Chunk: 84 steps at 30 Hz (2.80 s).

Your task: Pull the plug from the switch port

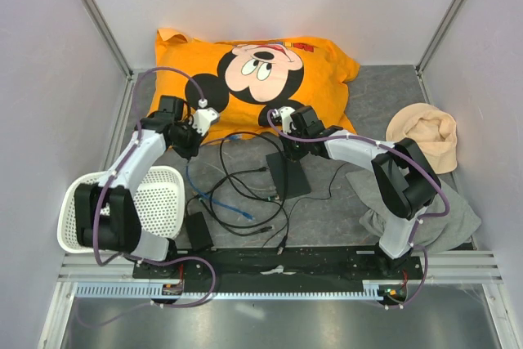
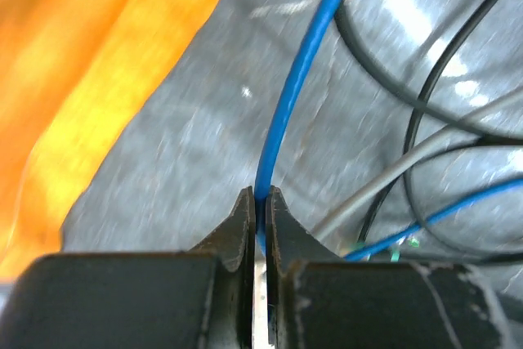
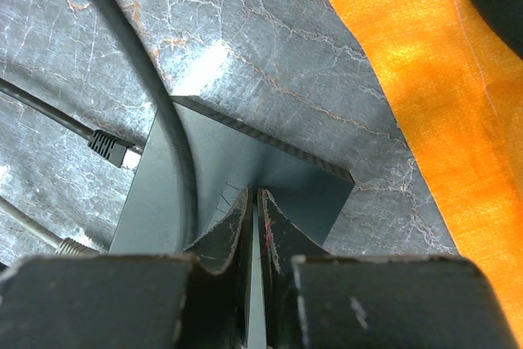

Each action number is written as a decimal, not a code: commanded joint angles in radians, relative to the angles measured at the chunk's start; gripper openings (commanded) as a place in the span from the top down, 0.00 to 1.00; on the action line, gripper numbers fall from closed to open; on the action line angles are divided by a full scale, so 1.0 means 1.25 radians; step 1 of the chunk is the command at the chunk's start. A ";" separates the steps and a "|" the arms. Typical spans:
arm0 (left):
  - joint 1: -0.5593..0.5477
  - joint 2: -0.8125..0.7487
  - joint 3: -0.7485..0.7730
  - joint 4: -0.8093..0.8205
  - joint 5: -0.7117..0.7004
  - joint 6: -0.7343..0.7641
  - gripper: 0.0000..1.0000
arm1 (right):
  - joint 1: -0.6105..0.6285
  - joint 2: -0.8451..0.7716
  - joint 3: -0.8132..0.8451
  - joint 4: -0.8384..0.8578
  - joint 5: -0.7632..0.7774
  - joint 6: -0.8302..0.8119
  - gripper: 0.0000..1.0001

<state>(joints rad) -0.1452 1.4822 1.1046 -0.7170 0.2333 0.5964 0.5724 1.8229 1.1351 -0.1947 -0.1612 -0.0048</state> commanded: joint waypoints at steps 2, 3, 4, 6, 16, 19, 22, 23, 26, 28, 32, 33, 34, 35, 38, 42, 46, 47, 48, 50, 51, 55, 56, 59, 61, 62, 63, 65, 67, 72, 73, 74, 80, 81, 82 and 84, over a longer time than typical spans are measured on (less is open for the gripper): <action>0.068 -0.074 -0.105 -0.013 -0.096 0.120 0.98 | -0.004 0.041 -0.044 -0.112 0.053 -0.020 0.87; 0.083 -0.070 -0.115 0.022 -0.125 0.097 0.98 | -0.004 0.040 -0.044 -0.113 0.050 -0.020 0.87; 0.091 -0.059 -0.113 0.025 -0.147 0.080 0.98 | -0.004 0.044 -0.044 -0.113 0.052 -0.021 0.87; 0.105 -0.002 -0.084 -0.003 -0.184 0.001 0.98 | -0.005 0.044 -0.043 -0.113 0.048 -0.021 0.87; 0.103 0.034 0.115 -0.022 0.001 -0.163 0.53 | -0.004 0.024 -0.060 -0.111 0.047 -0.021 0.86; 0.088 0.007 0.165 -0.019 0.212 -0.168 0.50 | -0.004 0.012 -0.067 -0.111 0.049 -0.020 0.86; 0.056 0.013 0.188 -0.003 0.393 -0.189 0.49 | -0.009 -0.002 -0.076 -0.112 0.052 -0.021 0.85; 0.044 0.029 0.186 0.017 0.442 -0.215 0.49 | -0.010 -0.004 -0.077 -0.112 0.052 -0.021 0.85; -0.027 0.055 0.152 0.060 0.469 -0.263 0.49 | -0.016 -0.019 -0.085 -0.117 0.049 -0.021 0.85; -0.086 0.085 0.112 0.121 0.470 -0.289 0.49 | -0.019 -0.030 -0.091 -0.118 0.044 -0.028 0.85; -0.175 0.157 0.085 0.205 0.423 -0.410 0.49 | -0.017 -0.045 -0.110 -0.129 0.032 -0.042 0.85; -0.195 0.175 0.086 0.221 0.417 -0.432 0.49 | -0.017 -0.047 -0.120 -0.131 0.030 -0.040 0.84; -0.203 0.207 0.088 0.236 0.407 -0.446 0.49 | -0.017 -0.053 -0.125 -0.134 0.025 -0.042 0.84; -0.209 0.227 0.094 0.237 0.376 -0.465 0.49 | -0.019 -0.056 -0.129 -0.135 0.022 -0.044 0.84; -0.220 0.273 0.121 0.237 0.335 -0.470 0.49 | -0.017 -0.065 -0.159 -0.133 0.021 -0.048 0.84; -0.221 0.322 0.140 0.237 0.339 -0.490 0.50 | -0.017 -0.074 -0.182 -0.125 0.019 -0.045 0.85; -0.227 0.344 0.140 0.250 0.346 -0.496 0.50 | -0.019 -0.070 -0.180 -0.125 0.017 -0.044 0.84; -0.230 0.353 0.140 0.258 0.347 -0.499 0.50 | -0.017 -0.068 -0.177 -0.126 0.017 -0.043 0.84; -0.232 0.358 0.140 0.262 0.348 -0.503 0.50 | -0.019 -0.064 -0.175 -0.126 0.017 -0.043 0.84; -0.235 0.367 0.146 0.266 0.350 -0.505 0.50 | -0.017 -0.058 -0.171 -0.129 0.016 -0.043 0.84; -0.235 0.379 0.150 0.266 0.352 -0.505 0.50 | -0.017 -0.056 -0.169 -0.129 0.015 -0.043 0.83; -0.235 0.411 0.172 0.262 0.359 -0.499 0.51 | -0.017 -0.052 -0.166 -0.130 0.014 -0.043 0.83; -0.235 0.416 0.177 0.259 0.357 -0.498 0.51 | -0.017 -0.053 -0.166 -0.130 0.015 -0.044 0.83; -0.236 0.429 0.185 0.256 0.363 -0.496 0.51 | -0.017 -0.052 -0.166 -0.130 0.015 -0.044 0.83; -0.237 0.438 0.186 0.257 0.374 -0.497 0.52 | -0.017 -0.052 -0.166 -0.130 0.014 -0.044 0.83; -0.236 0.440 0.188 0.256 0.377 -0.496 0.52 | -0.017 -0.052 -0.166 -0.130 0.015 -0.044 0.83; -0.237 0.444 0.186 0.255 0.379 -0.492 0.53 | -0.017 -0.052 -0.166 -0.130 0.015 -0.044 0.83; -0.237 0.449 0.185 0.252 0.383 -0.489 0.53 | -0.017 -0.053 -0.166 -0.130 0.014 -0.044 0.82; -0.239 0.451 0.182 0.246 0.396 -0.483 0.53 | -0.017 -0.053 -0.166 -0.129 0.014 -0.044 0.82; -0.240 0.456 0.175 0.241 0.415 -0.478 0.57 | -0.017 -0.051 -0.166 -0.130 0.011 -0.044 0.82; -0.241 0.456 0.174 0.237 0.415 -0.478 0.57 | -0.017 -0.051 -0.164 -0.131 0.012 -0.044 0.81; -0.241 0.457 0.174 0.234 0.415 -0.478 0.58 | -0.017 -0.050 -0.164 -0.131 0.011 -0.045 0.81; -0.243 0.457 0.159 0.226 0.417 -0.451 0.59 | -0.017 -0.049 -0.164 -0.133 0.010 -0.045 0.81; -0.245 0.456 0.156 0.226 0.416 -0.448 0.59 | -0.017 -0.049 -0.164 -0.131 0.010 -0.045 0.80; -0.247 0.456 0.150 0.228 0.416 -0.444 0.60 | -0.019 -0.049 -0.164 -0.131 0.009 -0.045 0.80; -0.248 0.456 0.148 0.228 0.416 -0.442 0.60 | -0.019 -0.048 -0.163 -0.131 0.009 -0.045 0.80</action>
<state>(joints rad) -0.4343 2.0342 1.3022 -0.4217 0.7322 0.0029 0.5533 1.6901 0.9741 -0.1768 -0.1665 -0.0494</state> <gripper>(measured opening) 0.407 0.194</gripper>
